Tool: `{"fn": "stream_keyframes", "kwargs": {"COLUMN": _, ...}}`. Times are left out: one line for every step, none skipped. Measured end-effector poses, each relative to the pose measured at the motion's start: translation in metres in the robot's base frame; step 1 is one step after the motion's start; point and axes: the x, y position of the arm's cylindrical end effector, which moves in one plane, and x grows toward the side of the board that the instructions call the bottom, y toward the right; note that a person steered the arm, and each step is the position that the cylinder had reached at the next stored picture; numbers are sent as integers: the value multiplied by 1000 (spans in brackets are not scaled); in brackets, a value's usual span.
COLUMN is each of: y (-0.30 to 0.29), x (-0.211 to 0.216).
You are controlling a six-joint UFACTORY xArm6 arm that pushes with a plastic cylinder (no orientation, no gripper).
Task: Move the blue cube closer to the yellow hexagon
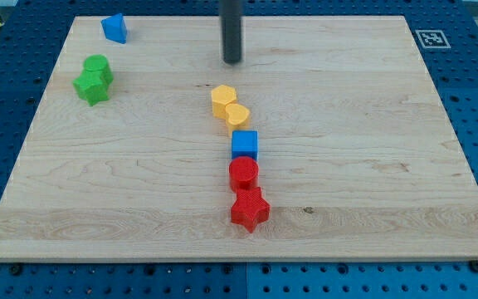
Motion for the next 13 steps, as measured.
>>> {"fn": "stream_keyframes", "kwargs": {"y": 49, "x": 87}}
{"fn": "stream_keyframes", "kwargs": {"y": 68, "x": 132}}
{"fn": "stream_keyframes", "kwargs": {"y": 68, "x": 139}}
{"fn": "stream_keyframes", "kwargs": {"y": 50, "x": 149}}
{"fn": "stream_keyframes", "kwargs": {"y": 14, "x": 151}}
{"fn": "stream_keyframes", "kwargs": {"y": -17, "x": 151}}
{"fn": "stream_keyframes", "kwargs": {"y": -33, "x": 151}}
{"fn": "stream_keyframes", "kwargs": {"y": -34, "x": 168}}
{"fn": "stream_keyframes", "kwargs": {"y": -34, "x": 185}}
{"fn": "stream_keyframes", "kwargs": {"y": -40, "x": 185}}
{"fn": "stream_keyframes", "kwargs": {"y": -64, "x": 184}}
{"fn": "stream_keyframes", "kwargs": {"y": -66, "x": 176}}
{"fn": "stream_keyframes", "kwargs": {"y": -66, "x": 156}}
